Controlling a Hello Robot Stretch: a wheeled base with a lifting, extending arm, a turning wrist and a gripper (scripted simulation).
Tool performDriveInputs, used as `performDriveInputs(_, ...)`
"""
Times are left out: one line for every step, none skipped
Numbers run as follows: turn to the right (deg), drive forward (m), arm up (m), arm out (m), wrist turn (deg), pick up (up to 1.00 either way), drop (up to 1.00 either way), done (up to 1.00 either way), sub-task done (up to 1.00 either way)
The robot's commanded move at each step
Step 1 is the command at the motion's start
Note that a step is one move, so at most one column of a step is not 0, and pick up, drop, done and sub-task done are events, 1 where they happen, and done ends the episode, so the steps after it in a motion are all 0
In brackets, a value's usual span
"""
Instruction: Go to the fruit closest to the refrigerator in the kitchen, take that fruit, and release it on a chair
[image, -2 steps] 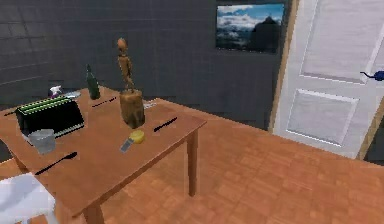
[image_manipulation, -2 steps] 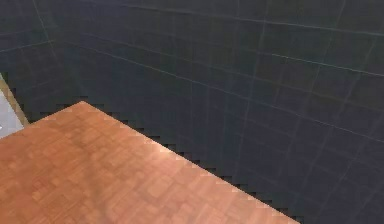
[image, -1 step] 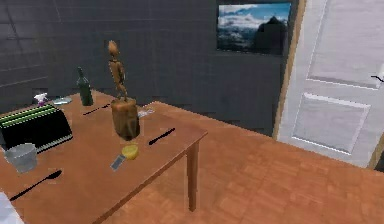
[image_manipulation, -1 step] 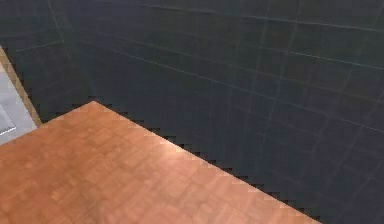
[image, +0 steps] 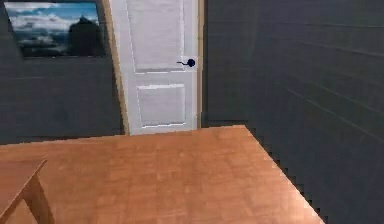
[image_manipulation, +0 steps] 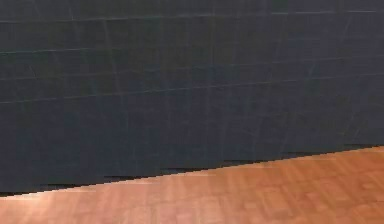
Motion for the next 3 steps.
performDriveInputs(45.0,0.00,0.00,0.00,0.0,0.00,0.00,0.00,0.00)
performDriveInputs(45.0,0.00,0.00,0.00,0.0,0.00,0.00,0.00,0.00)
performDriveInputs(33.0,0.00,0.00,0.00,0.0,0.00,0.00,0.00,0.00)
